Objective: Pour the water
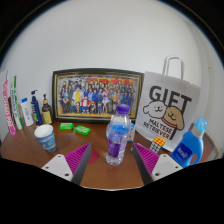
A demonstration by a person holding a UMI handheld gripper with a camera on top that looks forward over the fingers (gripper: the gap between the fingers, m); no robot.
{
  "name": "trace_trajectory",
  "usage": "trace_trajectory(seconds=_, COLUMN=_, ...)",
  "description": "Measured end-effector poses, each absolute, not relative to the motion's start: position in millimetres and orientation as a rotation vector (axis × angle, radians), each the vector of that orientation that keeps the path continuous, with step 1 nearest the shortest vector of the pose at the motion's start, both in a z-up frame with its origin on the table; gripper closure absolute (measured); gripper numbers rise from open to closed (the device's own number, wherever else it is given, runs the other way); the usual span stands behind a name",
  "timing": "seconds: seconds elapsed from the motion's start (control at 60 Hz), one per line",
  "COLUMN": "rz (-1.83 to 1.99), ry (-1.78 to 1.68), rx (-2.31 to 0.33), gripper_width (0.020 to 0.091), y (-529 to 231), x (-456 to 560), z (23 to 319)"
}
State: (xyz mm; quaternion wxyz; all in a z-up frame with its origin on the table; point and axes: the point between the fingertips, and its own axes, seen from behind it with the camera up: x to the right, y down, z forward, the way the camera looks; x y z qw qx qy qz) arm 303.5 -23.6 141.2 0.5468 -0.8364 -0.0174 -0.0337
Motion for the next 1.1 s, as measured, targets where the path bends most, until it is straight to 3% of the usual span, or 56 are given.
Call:
trace_trajectory(seconds=0.183, rz=-0.028, ry=-0.064, rx=-1.969, gripper_width=0.0280, y=47.7, x=320.2, z=103.5)
trace_trajectory(seconds=0.3, rz=-0.011, ry=-0.065, rx=-1.961, gripper_width=0.0401, y=74.6, x=318.2, z=86.9)
trace_trajectory(seconds=0.4, rz=-0.022, ry=-0.054, rx=-1.947, gripper_width=0.0590, y=85.4, x=322.6, z=81.1)
trace_trajectory(seconds=0.6, rz=-0.005, ry=-0.059, rx=-1.929, gripper_width=0.0739, y=87.5, x=319.5, z=82.9)
trace_trajectory(seconds=0.767, rz=-0.130, ry=-0.142, rx=-1.919, gripper_width=0.0743, y=90.8, x=317.1, z=96.6)
trace_trajectory(seconds=1.1, rz=-0.723, ry=-0.642, rx=-1.717, gripper_width=0.0744, y=107.4, x=259.3, z=185.3)
